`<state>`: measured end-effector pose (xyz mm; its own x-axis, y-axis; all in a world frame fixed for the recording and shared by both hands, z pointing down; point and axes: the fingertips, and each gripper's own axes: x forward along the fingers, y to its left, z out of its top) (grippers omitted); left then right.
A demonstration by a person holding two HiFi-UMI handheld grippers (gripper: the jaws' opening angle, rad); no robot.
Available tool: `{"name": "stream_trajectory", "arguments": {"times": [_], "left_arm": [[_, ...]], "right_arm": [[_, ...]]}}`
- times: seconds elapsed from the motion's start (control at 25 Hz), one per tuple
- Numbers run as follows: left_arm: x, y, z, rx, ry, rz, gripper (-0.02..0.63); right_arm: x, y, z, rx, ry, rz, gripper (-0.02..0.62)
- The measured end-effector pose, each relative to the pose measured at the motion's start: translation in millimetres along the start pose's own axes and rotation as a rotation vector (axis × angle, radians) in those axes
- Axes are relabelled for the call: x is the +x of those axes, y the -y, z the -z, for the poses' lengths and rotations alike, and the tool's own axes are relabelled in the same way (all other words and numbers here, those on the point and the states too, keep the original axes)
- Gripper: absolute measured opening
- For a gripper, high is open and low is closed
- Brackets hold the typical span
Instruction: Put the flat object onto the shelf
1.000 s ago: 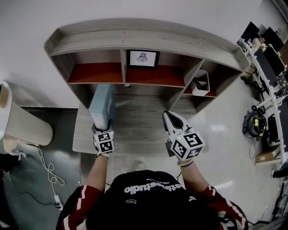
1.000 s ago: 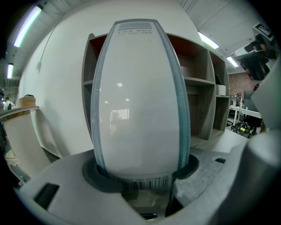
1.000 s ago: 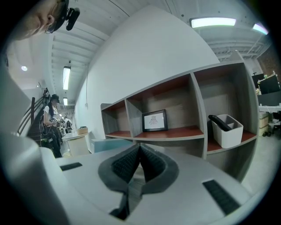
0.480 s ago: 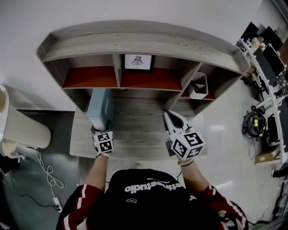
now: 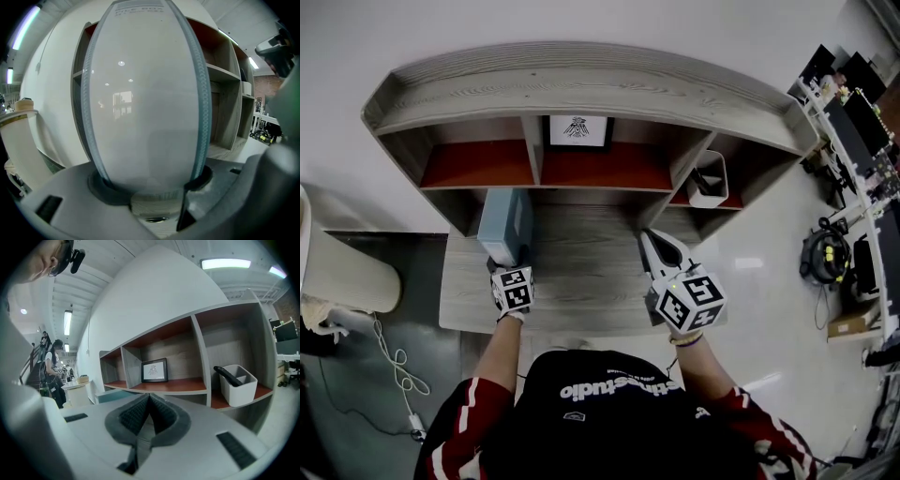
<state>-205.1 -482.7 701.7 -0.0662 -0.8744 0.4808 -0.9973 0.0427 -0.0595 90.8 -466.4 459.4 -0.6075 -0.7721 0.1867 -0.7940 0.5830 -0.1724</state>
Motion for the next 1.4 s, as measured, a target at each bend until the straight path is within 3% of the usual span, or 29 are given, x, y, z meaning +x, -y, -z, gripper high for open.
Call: {"name": "stream_trajectory", "arguments": {"times": [0.6,1.4], "left_arm": [[21.2,4.8,15.1,0.007,-0.051,-0.003,0.290],[-10.7,7.5,8.6,0.001,0.022,0.047,0.306]], "right_arm": [[-7.5,14.8,5.6,0.003,-0.021,0.040,0.003],[-35.2,-5.7,12.2,-0.001,-0.012,0.069,0.003]]}}
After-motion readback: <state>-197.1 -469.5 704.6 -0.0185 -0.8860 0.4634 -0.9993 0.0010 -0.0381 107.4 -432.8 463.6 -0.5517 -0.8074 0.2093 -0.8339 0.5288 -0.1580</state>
